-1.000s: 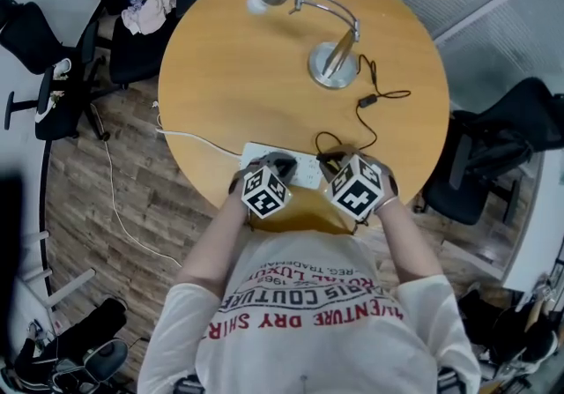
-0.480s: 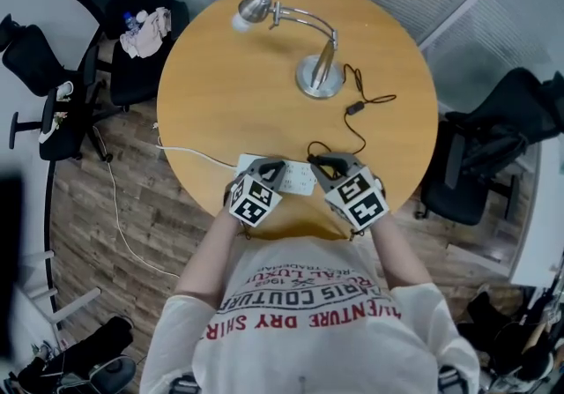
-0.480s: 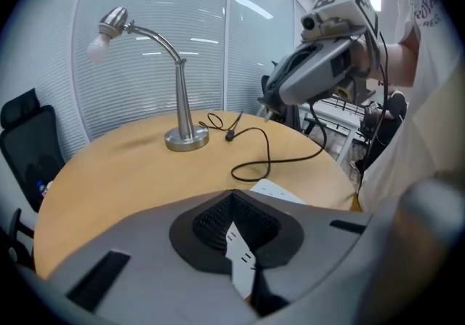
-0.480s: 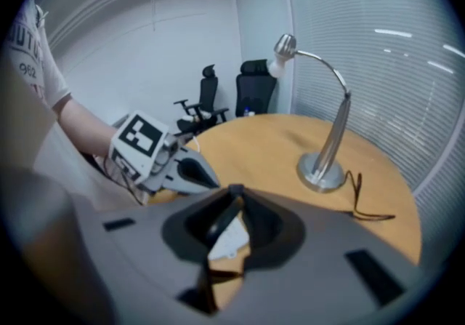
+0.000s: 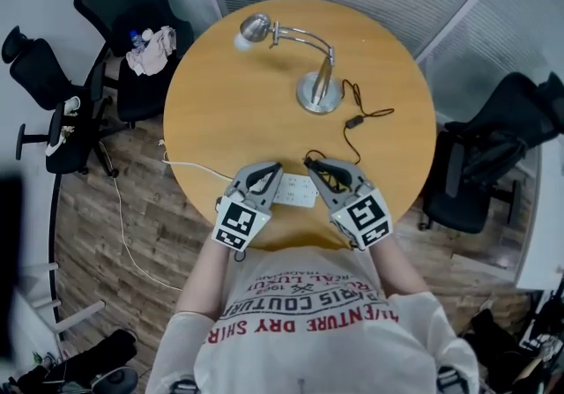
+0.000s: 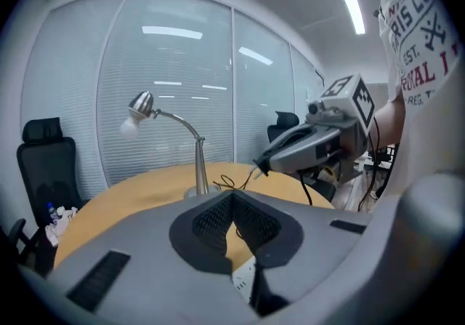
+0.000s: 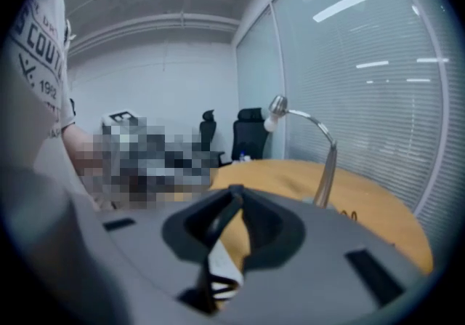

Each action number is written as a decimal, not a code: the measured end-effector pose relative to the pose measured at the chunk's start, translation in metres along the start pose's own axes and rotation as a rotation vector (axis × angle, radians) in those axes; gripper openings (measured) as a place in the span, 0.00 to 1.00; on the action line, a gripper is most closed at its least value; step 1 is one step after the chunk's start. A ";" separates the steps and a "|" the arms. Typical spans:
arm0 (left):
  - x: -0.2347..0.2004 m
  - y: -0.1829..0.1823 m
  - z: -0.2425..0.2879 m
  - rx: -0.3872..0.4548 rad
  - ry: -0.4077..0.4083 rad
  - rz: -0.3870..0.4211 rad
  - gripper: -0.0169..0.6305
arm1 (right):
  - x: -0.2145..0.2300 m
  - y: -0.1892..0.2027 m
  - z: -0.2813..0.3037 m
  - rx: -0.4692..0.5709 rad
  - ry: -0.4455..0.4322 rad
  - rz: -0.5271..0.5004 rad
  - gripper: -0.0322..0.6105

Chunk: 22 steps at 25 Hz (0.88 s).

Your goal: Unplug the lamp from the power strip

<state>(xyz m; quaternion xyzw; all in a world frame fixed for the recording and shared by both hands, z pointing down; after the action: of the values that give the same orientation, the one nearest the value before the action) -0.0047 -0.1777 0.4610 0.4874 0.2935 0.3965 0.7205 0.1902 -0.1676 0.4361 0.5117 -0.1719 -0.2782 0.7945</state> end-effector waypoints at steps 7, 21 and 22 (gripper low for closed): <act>-0.001 -0.039 -0.028 0.208 -0.026 -0.067 0.07 | -0.001 -0.008 -0.009 0.127 0.064 0.010 0.16; 0.001 -0.043 -0.026 0.223 -0.008 -0.068 0.07 | 0.001 -0.016 -0.016 0.196 0.119 0.066 0.16; 0.001 -0.044 -0.025 0.224 -0.010 -0.066 0.07 | 0.001 -0.017 -0.016 0.198 0.120 0.062 0.16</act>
<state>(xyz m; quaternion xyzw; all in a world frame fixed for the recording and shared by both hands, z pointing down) -0.0124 -0.1743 0.4112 0.5568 0.3483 0.3350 0.6756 0.1957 -0.1619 0.4141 0.5978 -0.1664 -0.2039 0.7572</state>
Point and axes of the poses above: the fingertips, and each gripper's own axes: z forward along the fingers, x to its right, y out of its underside, the point moved 10 cm from there along -z, backward along the fingers, and after that the axes turned 9 degrees about y, right-handed, at the moved point
